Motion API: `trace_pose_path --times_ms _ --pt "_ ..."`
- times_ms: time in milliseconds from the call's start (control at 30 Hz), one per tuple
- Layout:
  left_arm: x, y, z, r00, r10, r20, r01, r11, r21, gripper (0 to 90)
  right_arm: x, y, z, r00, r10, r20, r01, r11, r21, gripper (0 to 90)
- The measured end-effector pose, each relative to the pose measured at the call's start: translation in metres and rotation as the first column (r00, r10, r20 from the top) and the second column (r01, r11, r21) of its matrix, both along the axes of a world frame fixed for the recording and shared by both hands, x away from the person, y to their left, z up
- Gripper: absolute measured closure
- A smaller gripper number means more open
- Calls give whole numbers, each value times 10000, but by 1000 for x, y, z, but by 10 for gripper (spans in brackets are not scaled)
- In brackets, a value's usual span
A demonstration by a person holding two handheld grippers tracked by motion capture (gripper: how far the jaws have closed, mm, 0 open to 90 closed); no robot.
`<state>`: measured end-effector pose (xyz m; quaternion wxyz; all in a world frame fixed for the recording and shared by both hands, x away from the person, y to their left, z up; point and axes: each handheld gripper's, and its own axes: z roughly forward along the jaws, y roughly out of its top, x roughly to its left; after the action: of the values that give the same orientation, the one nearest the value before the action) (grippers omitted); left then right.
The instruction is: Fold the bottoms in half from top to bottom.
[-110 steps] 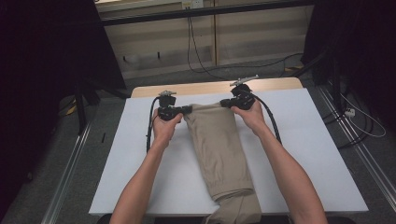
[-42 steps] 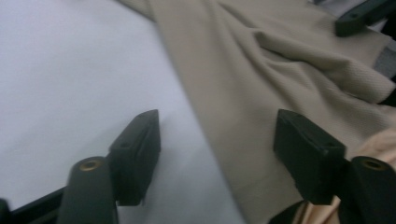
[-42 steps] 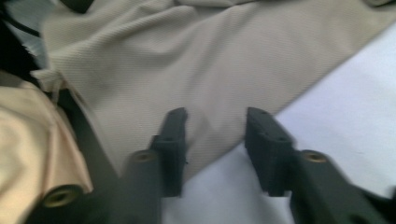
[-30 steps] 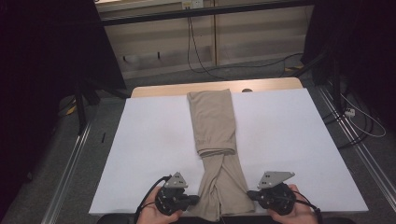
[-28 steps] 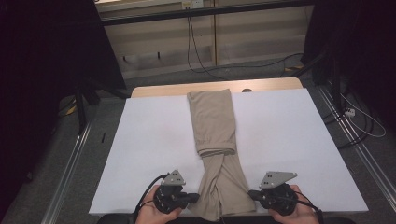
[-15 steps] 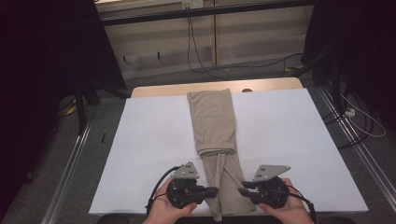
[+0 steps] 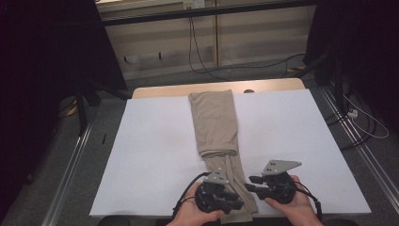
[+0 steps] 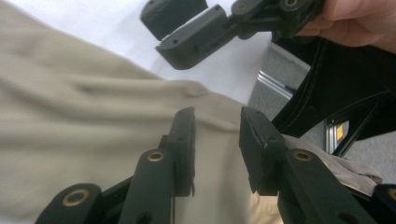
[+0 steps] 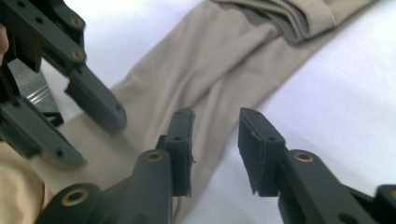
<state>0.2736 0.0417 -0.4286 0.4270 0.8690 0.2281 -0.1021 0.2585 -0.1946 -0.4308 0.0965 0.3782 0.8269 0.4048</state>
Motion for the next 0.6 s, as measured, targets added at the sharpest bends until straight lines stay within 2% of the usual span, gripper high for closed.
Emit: trace_pose_path --times_ms 67,133,200,300,367,400,467,533,600 --pt "5 14 4 9992 322 219 -322 9995 -9 622 7 6 1 9999 99 87 -99 9999 -68 643" --pt "9 24 3 9974 570 435 -578 9982 159 620 16 15 1 9997 243 20 -242 9997 -96 634" --pt "13 32 -1 9941 777 760 -817 9954 509 622 25 27 0 9988 494 -68 -494 9987 -117 626" --pt "15 40 -9 9912 655 1150 -786 9904 1134 631 33 47 -1 9952 969 -89 -972 9946 -353 627" --pt "15 46 -14 9879 793 1336 -926 9911 961 633 36 55 -4 9938 1113 -6 -1111 9911 -730 627" --pt "16 47 -15 9878 824 1321 -955 9908 962 640 39 58 -8 9949 1007 -36 -1005 9895 -1036 649" --pt "15 44 -14 9828 782 1674 -951 9909 953 639 40 57 -15 9966 788 -226 -812 9877 -1334 737" --pt "13 40 -12 9801 638 1880 -794 9939 769 627 37 52 -15 9973 723 -102 -730 9886 -1318 892" --pt "11 34 -11 9762 502 2108 -679 9947 775 634 34 45 -12 9984 558 -13 -555 9914 -1181 900"
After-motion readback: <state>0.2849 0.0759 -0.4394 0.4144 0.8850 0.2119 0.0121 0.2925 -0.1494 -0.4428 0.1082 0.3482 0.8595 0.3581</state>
